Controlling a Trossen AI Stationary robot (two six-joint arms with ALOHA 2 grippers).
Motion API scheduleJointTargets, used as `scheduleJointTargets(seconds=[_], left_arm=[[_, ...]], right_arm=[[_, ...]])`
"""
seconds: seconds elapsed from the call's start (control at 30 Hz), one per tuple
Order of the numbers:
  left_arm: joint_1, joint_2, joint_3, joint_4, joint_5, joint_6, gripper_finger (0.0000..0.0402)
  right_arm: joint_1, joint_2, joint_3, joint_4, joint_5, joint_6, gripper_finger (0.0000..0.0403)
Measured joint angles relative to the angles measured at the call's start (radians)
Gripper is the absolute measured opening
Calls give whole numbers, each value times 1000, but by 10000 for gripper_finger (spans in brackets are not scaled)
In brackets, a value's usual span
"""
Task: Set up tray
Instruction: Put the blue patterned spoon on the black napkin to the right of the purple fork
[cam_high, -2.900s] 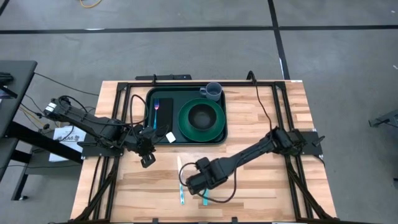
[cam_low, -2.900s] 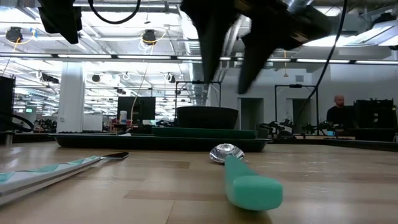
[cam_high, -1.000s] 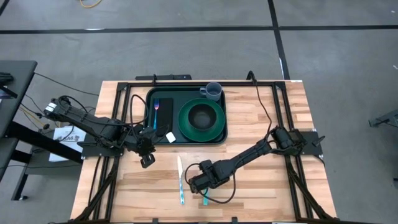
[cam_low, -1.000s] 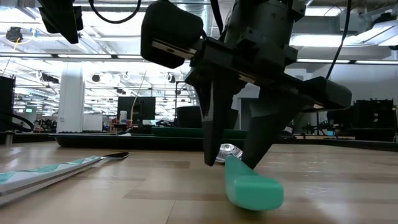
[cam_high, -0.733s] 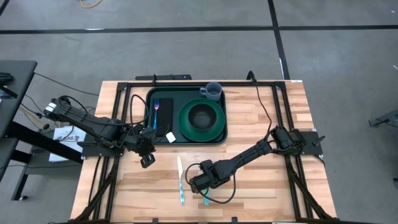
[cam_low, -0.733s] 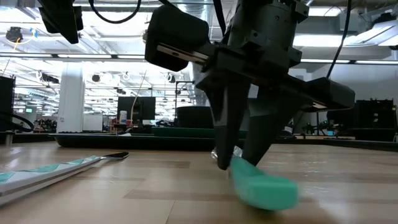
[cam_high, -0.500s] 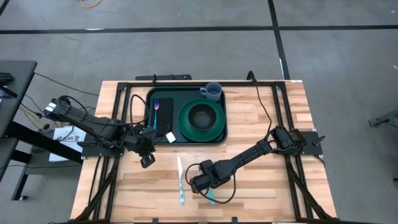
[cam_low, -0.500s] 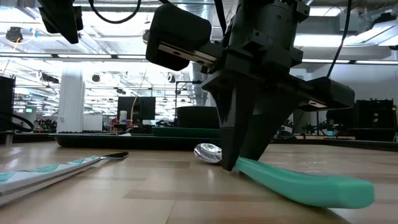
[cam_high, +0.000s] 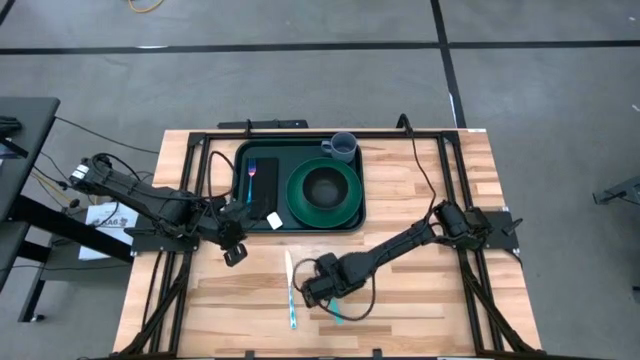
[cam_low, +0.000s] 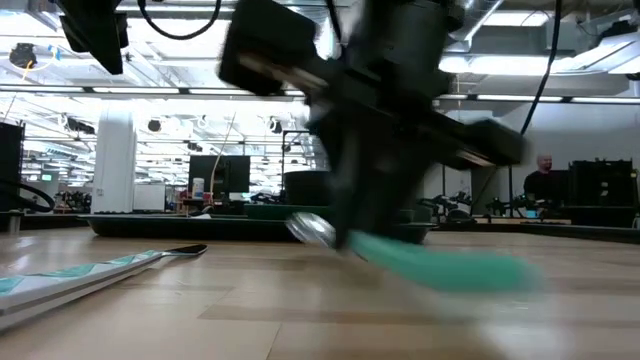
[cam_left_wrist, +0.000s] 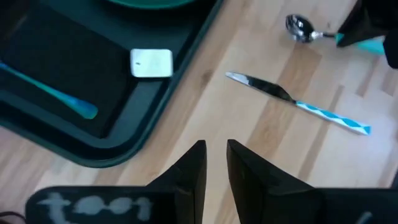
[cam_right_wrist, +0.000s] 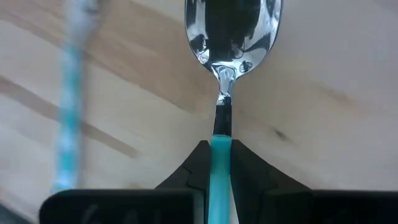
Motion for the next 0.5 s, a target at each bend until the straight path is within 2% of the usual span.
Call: scheduleJointTargets(seconds=[0.33,0.5], left_arm=[[1,-226,0,-83,-103,-86,51],[1,-322,0,-134,-137,-124,51]], right_arm=[[-107,-3,170,56,-4,-210,30],[-212,-7,220,215,-3,-291,30]])
